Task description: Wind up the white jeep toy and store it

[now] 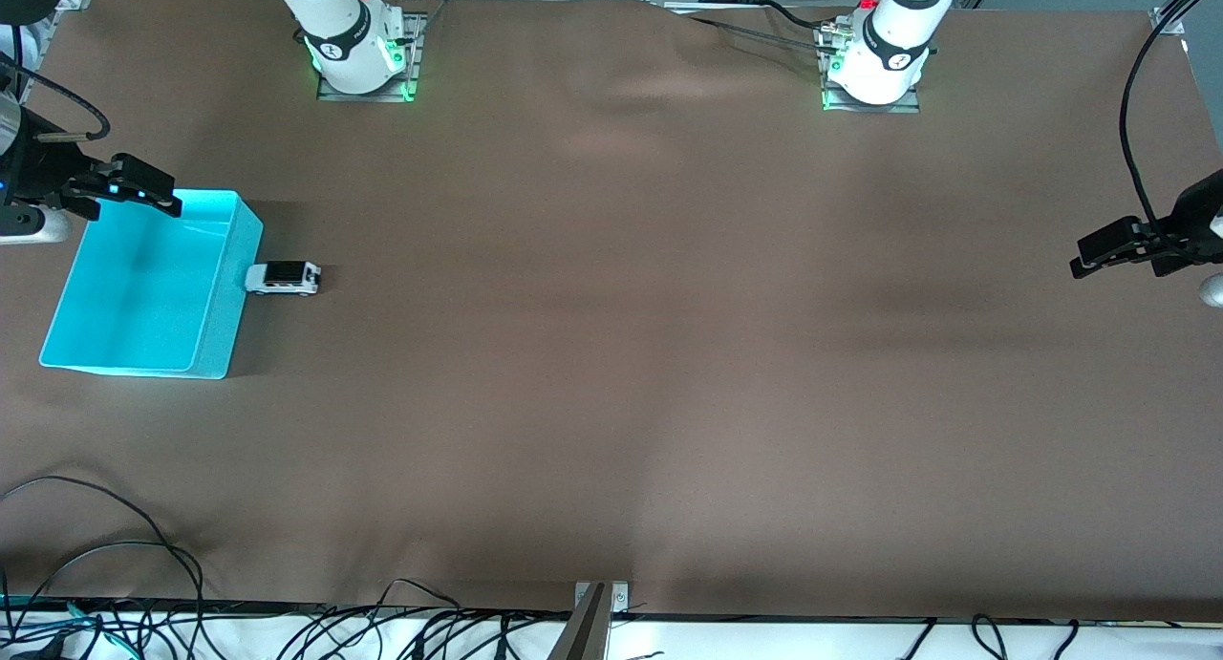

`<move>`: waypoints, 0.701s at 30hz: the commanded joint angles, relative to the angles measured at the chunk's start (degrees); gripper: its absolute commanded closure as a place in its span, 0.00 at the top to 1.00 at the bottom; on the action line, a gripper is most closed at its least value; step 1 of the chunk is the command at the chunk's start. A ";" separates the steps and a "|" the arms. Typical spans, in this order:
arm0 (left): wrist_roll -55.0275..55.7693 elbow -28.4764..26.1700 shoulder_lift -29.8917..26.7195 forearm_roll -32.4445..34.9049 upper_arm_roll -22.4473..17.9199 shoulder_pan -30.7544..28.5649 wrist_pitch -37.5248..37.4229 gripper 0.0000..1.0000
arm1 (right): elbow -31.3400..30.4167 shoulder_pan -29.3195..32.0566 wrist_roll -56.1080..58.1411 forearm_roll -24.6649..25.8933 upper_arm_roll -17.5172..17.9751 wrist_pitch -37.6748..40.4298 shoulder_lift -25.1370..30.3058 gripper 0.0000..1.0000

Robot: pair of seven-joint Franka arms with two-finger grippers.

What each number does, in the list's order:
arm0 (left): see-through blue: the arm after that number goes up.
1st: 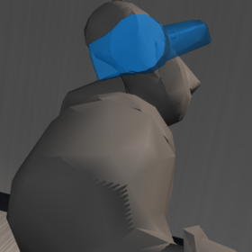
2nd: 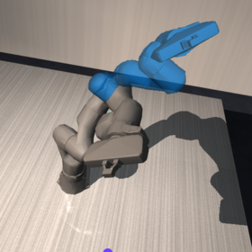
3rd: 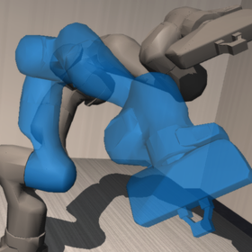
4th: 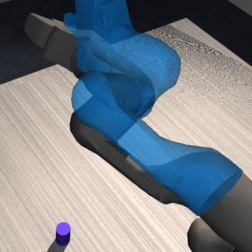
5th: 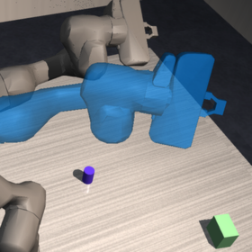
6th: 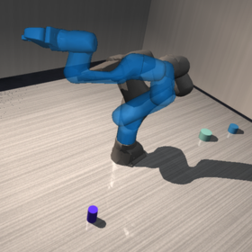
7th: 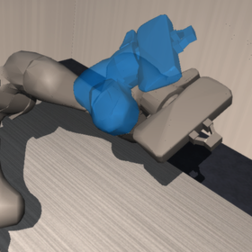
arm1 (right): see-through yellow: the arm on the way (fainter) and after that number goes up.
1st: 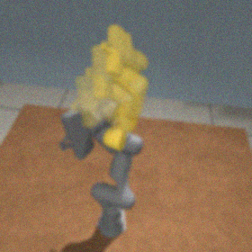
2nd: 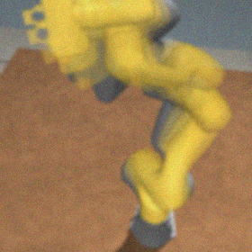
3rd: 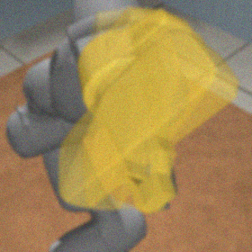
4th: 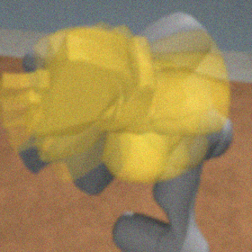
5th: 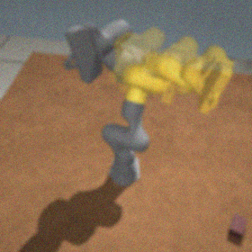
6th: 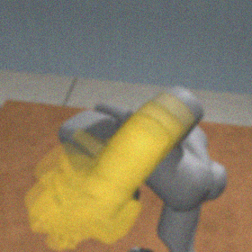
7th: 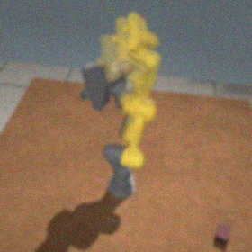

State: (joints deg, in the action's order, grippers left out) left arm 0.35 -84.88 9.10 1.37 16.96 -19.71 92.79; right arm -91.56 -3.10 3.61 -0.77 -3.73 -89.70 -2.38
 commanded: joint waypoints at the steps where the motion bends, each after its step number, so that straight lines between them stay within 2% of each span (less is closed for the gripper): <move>1: -1.67 1.03 0.30 -1.45 0.27 -0.50 -0.86 1.00 | 1.30 0.11 0.00 0.24 0.13 0.75 -0.25 1.00; 21: -1.58 1.64 0.22 -1.46 0.44 -0.33 -0.86 1.00 | 0.86 0.37 -0.18 0.86 -0.14 1.45 -0.34 1.00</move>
State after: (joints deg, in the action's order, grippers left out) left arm 0.29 -84.80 9.10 1.37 17.19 -19.71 92.80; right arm -91.56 -2.87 3.53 -0.74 -3.92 -89.30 -2.40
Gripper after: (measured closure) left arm 0.000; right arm 0.000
